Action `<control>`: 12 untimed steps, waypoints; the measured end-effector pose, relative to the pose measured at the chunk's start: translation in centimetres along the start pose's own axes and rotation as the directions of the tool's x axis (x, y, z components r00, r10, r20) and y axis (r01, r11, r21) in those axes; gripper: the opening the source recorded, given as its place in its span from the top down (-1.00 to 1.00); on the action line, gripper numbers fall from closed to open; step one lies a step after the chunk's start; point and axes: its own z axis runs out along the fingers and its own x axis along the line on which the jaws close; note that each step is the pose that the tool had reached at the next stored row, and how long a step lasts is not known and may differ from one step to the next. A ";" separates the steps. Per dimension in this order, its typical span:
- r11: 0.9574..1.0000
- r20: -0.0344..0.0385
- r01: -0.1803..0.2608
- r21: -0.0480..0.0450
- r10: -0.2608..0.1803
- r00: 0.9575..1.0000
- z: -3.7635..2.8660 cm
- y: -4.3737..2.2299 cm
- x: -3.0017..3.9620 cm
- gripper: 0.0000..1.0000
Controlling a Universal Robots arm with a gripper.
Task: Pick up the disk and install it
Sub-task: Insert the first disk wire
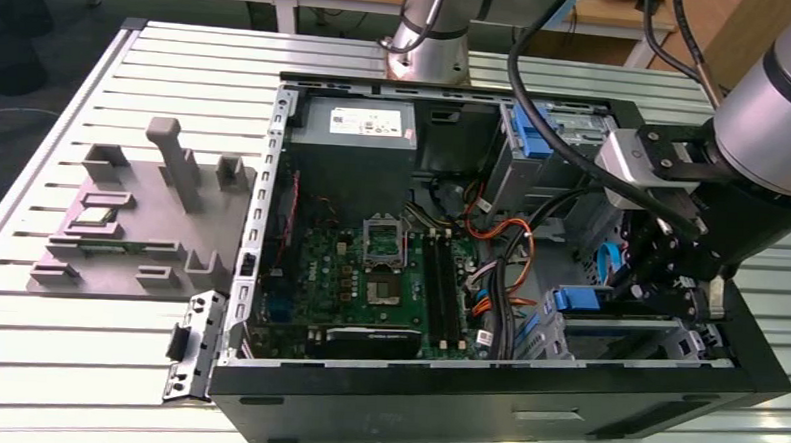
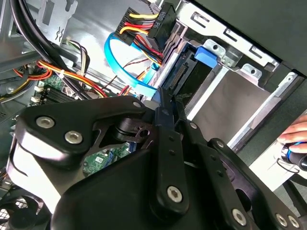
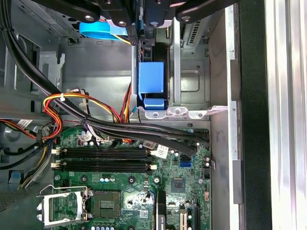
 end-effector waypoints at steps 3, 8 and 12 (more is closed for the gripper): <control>1.000 0.001 0.000 0.000 0.000 1.000 0.03 0.00 0.00 0.65; 1.000 0.000 0.000 0.000 0.000 1.000 -0.01 0.00 0.00 0.53; 1.000 0.000 0.000 0.000 0.000 1.000 -0.75 -0.04 -0.04 0.53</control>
